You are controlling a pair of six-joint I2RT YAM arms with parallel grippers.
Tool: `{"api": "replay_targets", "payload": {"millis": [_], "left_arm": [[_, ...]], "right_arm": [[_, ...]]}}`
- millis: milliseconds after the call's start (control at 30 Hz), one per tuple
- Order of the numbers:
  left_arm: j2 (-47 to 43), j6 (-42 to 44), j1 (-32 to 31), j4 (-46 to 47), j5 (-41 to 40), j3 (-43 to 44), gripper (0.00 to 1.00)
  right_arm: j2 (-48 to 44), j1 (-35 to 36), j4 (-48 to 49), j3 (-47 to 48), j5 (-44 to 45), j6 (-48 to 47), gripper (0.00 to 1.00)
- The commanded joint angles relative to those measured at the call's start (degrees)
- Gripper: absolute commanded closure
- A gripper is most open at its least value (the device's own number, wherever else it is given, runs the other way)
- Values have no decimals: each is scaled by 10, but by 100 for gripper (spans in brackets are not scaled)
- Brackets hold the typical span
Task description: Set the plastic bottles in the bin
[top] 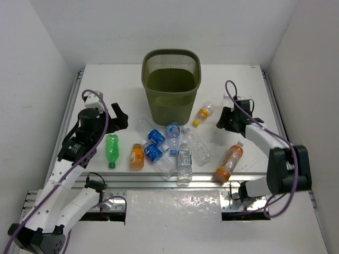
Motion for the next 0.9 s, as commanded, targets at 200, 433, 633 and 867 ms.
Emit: {"api": "replay_targets", "payload": {"millis": [200,433,633,867], "left_arm": [[-13,-44,-7,115,308,91,0],[8,-103,-27,270,519,106,0],[50,-114,-136,344,541,109,0],[124,-70,-283,374,377,150,0]], "right_arm": [[-305,3,-51,2,-106,-40,73],[-431,7,84,1,-520,75,79],[-429,19,255,3,-625,216,80],[-358,57,300,56,-627,234,81]]}}
